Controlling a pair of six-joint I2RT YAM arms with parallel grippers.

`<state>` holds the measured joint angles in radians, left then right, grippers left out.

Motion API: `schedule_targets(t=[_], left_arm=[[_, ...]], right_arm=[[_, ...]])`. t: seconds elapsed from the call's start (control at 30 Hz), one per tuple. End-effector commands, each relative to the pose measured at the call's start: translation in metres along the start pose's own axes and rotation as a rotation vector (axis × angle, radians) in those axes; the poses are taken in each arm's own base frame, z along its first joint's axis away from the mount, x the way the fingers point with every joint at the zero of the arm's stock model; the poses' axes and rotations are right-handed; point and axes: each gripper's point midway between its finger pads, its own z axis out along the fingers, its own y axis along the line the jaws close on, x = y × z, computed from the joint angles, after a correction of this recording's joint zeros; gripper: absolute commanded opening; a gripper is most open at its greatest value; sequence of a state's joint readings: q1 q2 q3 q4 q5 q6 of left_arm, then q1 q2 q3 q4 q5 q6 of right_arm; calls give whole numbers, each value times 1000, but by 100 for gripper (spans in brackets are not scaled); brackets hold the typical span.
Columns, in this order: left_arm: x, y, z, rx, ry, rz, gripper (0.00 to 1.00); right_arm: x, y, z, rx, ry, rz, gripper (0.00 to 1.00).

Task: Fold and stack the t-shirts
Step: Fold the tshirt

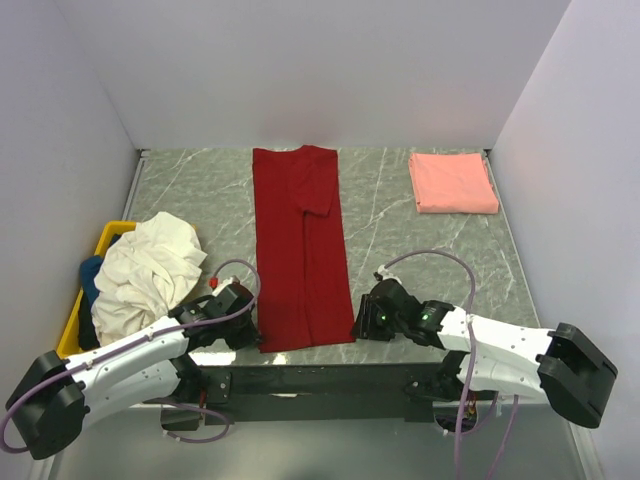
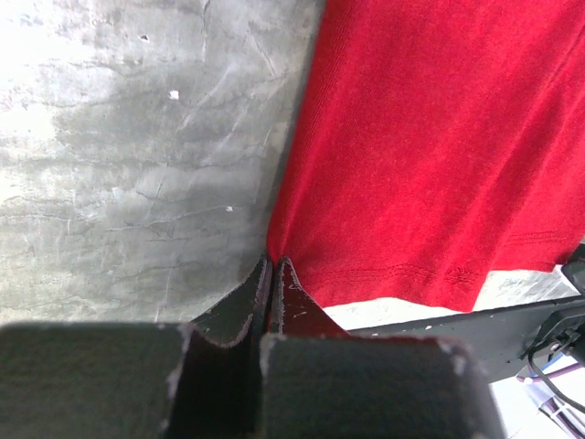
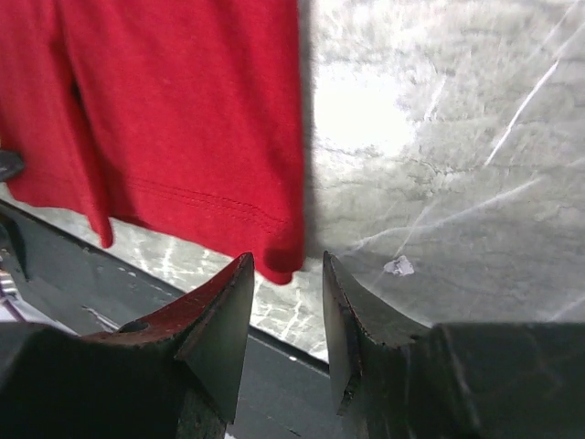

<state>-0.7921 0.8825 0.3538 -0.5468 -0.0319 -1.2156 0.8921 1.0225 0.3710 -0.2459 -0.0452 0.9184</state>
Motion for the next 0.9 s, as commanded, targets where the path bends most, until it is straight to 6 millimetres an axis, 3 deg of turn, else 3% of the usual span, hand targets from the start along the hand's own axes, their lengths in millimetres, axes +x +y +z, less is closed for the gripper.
schedule_targets(t=[0.0, 0.23, 0.33, 0.4, 0.43, 0.63, 0.87], left_arm=[[4, -7, -4, 9, 25, 17, 0], [6, -7, -2, 9, 32, 22, 0], [7, -7, -1, 1, 38, 29, 0], [8, -6, -2, -5, 42, 35, 0], [10, -8, -4, 1, 55, 43, 0], [19, -13, -15, 26, 96, 72, 0], [23, -23, -41, 50, 108, 92, 0]], right_arm=[[-3, 8, 5, -46, -10, -7, 43], [5, 4, 9, -49, 18, -18, 41], [7, 7, 9, -64, 35, -34, 33], [9, 7, 8, -62, 51, -53, 21], [8, 8, 6, -63, 53, -61, 14], [11, 10, -18, -65, 86, -139, 1], [24, 8, -49, -100, 128, -165, 0]])
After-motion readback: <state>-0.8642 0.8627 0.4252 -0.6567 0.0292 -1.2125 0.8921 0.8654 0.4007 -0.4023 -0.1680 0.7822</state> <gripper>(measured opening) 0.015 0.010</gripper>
